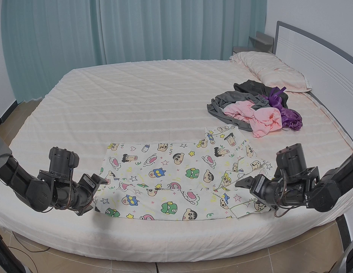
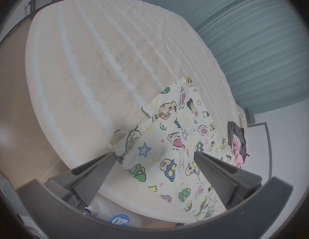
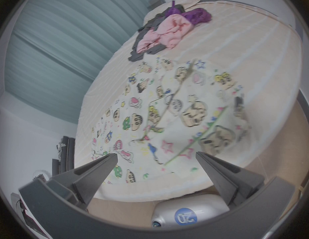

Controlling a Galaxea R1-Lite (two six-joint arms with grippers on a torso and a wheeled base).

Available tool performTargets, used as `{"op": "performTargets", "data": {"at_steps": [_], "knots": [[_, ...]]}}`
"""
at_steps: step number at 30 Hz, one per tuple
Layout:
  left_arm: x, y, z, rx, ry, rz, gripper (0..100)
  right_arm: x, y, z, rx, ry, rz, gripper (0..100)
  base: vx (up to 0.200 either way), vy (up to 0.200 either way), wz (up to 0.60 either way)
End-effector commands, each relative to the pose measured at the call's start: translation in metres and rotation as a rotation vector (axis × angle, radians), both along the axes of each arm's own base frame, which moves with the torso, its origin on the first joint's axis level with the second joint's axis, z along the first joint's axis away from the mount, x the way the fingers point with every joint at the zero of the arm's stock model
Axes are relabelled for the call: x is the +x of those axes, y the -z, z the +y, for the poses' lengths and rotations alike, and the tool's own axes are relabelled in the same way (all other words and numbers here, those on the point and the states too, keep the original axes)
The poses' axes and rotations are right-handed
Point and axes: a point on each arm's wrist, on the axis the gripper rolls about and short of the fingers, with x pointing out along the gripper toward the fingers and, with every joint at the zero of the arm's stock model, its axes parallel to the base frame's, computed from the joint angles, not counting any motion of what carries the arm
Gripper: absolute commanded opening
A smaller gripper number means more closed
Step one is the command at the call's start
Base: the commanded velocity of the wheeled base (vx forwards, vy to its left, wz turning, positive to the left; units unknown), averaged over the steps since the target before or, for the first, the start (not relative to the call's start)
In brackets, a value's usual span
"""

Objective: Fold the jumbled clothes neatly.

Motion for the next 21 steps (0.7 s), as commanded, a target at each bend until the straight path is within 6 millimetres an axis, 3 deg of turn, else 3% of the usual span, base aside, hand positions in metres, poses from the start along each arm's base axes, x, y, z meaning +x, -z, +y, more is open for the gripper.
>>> {"op": "performTargets", "data": {"at_steps": [1,11,21], "knots": [[-0.001,-0.002,0.0,0.0,0.0,-0.009,100,0.02,0.019,0.036,0.0,-0.069,0.011,100,0.0,0.0,0.0],[-0.001,-0.003,0.0,0.002,0.0,-0.011,100,0.039,0.042,0.081,-0.006,-0.148,0.016,100,0.0,0.0,0.0],[-0.001,-0.003,0.0,0.002,0.0,-0.011,100,0.053,0.057,0.098,-0.015,-0.157,0.012,100,0.0,0.0,0.0]]}}
